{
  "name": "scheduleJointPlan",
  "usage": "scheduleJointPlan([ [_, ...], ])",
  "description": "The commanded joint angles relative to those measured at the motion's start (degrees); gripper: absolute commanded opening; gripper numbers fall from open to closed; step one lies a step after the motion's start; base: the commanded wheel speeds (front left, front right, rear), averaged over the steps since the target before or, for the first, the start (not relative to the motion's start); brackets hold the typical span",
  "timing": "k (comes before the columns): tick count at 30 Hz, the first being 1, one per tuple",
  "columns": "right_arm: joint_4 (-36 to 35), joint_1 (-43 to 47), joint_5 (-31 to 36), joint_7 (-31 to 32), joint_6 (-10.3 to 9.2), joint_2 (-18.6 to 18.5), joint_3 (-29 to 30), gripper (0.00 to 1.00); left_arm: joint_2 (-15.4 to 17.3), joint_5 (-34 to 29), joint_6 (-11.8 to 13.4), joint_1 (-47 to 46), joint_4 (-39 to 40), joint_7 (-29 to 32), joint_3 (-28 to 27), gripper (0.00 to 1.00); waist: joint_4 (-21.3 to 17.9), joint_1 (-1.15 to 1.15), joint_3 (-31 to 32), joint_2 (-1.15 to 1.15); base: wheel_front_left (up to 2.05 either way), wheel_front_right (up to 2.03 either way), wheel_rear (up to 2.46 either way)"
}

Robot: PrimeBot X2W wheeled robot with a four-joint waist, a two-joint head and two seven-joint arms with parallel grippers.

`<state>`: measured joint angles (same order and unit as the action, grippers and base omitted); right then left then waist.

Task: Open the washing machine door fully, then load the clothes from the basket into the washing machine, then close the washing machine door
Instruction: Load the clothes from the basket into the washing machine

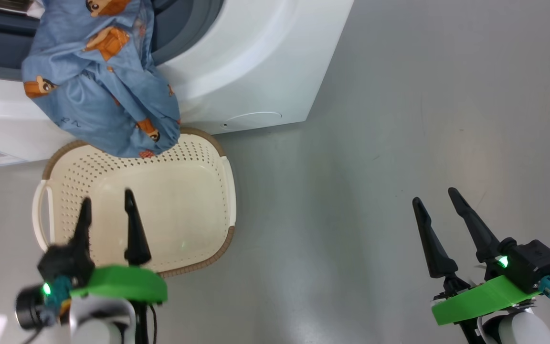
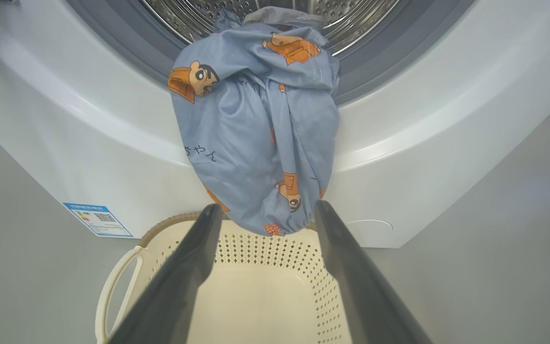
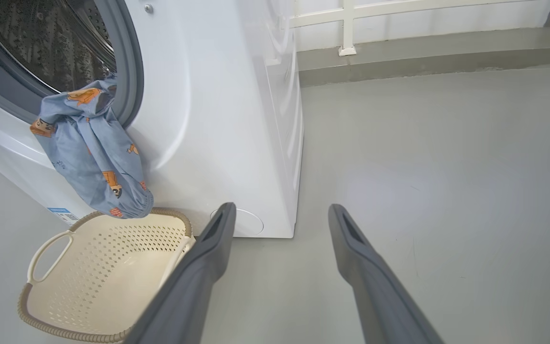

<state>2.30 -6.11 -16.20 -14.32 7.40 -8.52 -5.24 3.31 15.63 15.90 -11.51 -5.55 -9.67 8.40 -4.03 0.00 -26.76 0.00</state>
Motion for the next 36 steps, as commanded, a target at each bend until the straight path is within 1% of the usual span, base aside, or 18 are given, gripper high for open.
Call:
scheduleJointPlan([
  [1,-1.5,0.1,0.9,-0.7,0.09,-0.7,-1.4,1.0,0.5,0.7,0.5,2.0,2.2,-1.0,-1.4,1.0,0.0,0.0,0.1,0.0,0.0,0.0,0.0],
  [6,-1.8,0.6,1.2,-0.7,0.09,-1.2,-0.7,1.0,0.2,1.1,2.2,7.0,4.3,-2.0,-1.0,1.0,0.6,0.0,0.5,0.0,0.0,0.0,0.0],
  [9,-2.0,1.1,1.4,-0.7,0.09,-1.6,-0.4,1.0,0.3,1.1,2.6,9.0,6.2,-1.8,-0.5,1.0,1.2,0.0,0.6,0.0,0.0,0.0,0.0],
  [15,-2.1,1.8,1.9,-0.7,0.09,-2.3,-0.5,1.0,0.9,0.8,2.6,10.6,8.0,-1.0,0.2,1.0,2.2,0.0,1.4,0.0,0.0,0.0,0.0],
  [23,-1.9,2.2,2.0,-0.7,0.09,-2.7,-0.8,1.0,1.0,0.7,2.8,11.8,9.7,0.0,1.1,1.0,2.2,0.0,2.1,0.0,0.0,0.0,0.0],
  [30,-1.7,2.4,1.9,-0.7,0.09,-2.7,-2.0,1.0,1.7,1.3,2.6,10.5,8.6,0.6,0.6,1.0,1.0,0.0,2.0,0.0,0.0,0.0,0.0],
  [36,-1.6,2.1,1.8,-0.7,0.09,-2.9,-3.3,1.0,2.4,2.8,1.2,4.6,4.0,0.9,-0.5,1.0,-0.5,0.0,1.0,0.0,0.0,0.0,0.0],
])
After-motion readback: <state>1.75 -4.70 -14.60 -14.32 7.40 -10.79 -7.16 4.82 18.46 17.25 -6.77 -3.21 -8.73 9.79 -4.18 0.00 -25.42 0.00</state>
